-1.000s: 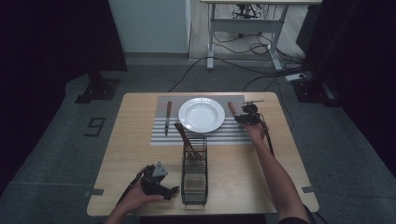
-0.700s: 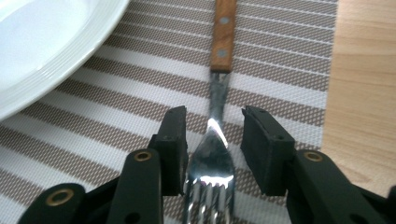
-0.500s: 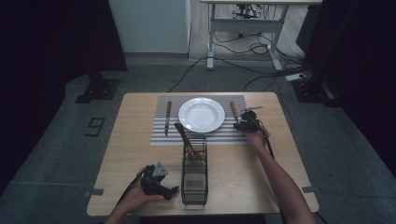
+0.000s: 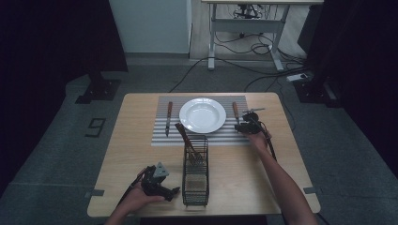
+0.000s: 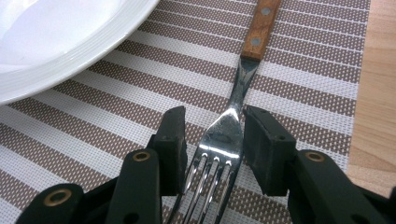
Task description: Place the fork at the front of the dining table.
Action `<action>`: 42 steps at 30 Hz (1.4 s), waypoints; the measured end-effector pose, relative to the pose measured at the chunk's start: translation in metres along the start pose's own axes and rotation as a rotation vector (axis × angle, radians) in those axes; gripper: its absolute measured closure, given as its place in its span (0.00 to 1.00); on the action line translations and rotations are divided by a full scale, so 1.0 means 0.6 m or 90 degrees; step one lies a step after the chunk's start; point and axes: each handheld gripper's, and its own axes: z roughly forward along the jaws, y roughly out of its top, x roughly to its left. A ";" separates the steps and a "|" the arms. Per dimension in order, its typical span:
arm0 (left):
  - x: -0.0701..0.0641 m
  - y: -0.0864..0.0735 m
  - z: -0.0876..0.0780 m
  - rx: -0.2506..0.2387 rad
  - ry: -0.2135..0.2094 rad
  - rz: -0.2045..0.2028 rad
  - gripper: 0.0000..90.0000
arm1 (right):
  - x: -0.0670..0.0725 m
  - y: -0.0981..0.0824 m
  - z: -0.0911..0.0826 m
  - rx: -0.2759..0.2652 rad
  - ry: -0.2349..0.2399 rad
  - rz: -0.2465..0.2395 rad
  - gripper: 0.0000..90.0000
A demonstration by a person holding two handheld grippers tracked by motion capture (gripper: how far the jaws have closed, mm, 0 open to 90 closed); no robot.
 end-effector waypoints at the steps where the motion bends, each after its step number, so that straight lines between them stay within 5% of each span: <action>1: 0.000 0.000 0.000 0.000 0.000 0.000 0.00 | 0.000 0.000 -0.001 0.003 0.005 0.001 0.67; 8: 0.000 0.000 0.000 0.000 0.000 0.000 0.00 | -0.003 0.001 -0.007 -0.007 -0.005 0.008 0.63; 16: -0.001 0.000 0.000 -0.001 -0.001 0.000 0.00 | -0.012 -0.001 -0.053 -0.049 0.003 0.027 0.59; 26: -0.001 0.000 0.000 -0.001 -0.001 0.000 0.00 | 0.006 -0.017 -0.122 -0.083 0.049 0.011 0.53; 42: -0.001 0.000 0.000 -0.001 -0.001 0.000 0.00 | 0.055 -0.102 -0.206 -0.088 0.163 -0.025 0.46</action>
